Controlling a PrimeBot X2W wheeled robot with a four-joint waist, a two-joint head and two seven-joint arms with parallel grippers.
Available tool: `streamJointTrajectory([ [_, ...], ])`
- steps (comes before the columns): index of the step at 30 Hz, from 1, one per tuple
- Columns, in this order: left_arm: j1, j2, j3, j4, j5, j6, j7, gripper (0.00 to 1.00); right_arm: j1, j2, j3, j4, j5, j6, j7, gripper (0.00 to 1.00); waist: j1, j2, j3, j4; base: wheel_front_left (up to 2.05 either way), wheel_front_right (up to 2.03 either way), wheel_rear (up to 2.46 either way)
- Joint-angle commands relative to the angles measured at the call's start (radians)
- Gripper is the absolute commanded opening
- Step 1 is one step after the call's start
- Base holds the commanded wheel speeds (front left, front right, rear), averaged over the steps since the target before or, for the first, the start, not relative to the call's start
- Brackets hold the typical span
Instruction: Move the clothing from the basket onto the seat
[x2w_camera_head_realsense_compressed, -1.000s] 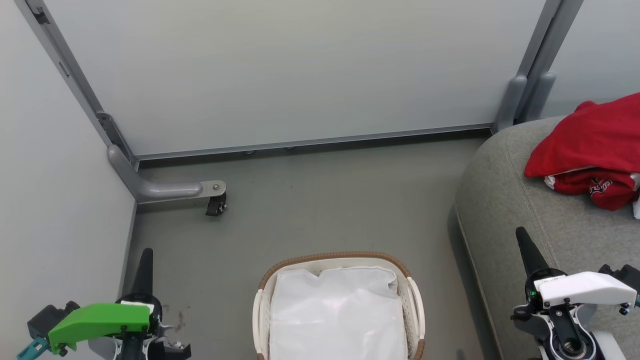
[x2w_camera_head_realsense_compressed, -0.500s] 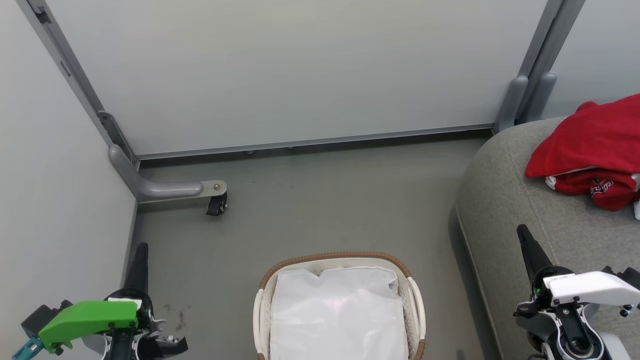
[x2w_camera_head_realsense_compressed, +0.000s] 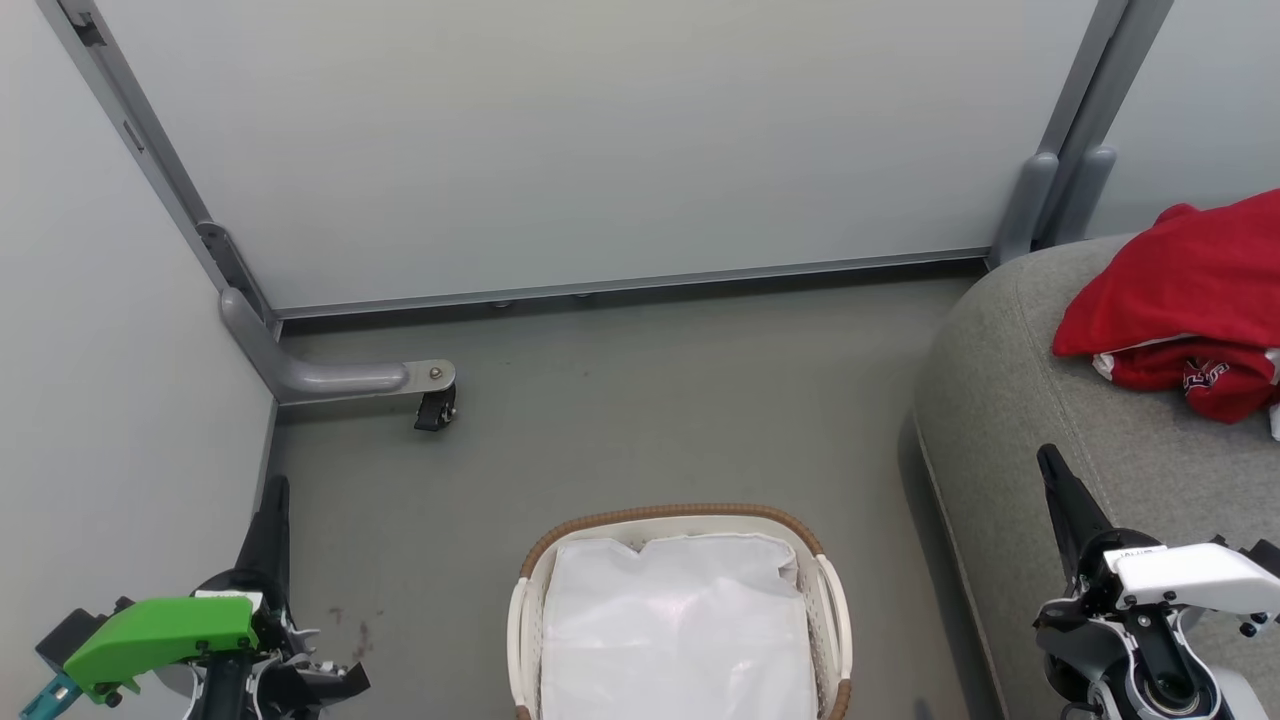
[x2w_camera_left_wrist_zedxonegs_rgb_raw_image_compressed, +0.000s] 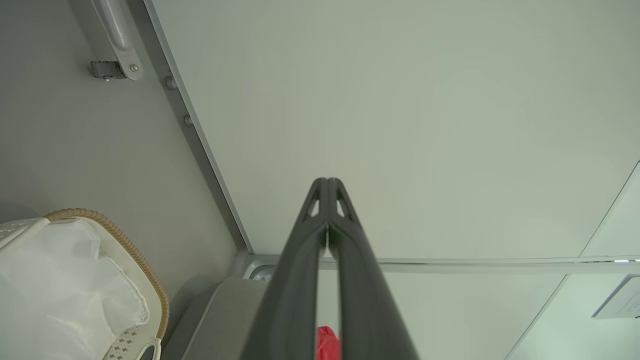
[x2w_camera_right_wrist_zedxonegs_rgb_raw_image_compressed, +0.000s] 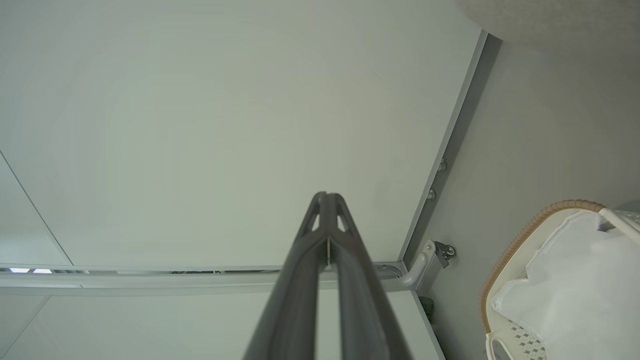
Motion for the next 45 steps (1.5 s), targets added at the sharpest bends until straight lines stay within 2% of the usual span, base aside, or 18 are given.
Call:
streamJointTrajectory([
  [1,-0.017,0.004,0.008,-0.008,-0.019,-0.008,0.006,0.00,0.009,-0.006,-0.004,-0.007,0.019,0.000,0.009,0.00,0.0000,0.0000,0.000,0.000,0.00,0.00,0.00],
  [8,-0.018,0.004,0.016,-0.012,-0.059,-0.009,0.021,0.00,0.012,-0.007,-0.008,-0.013,0.066,0.000,0.019,0.00,0.0000,0.0000,0.000,0.002,0.00,0.00,0.00],
  [45,-0.017,0.004,0.016,-0.011,-0.057,-0.009,0.020,0.00,0.012,-0.006,-0.007,-0.012,0.064,0.000,0.019,0.00,0.0000,0.0000,0.000,0.002,0.00,0.00,0.00],
])
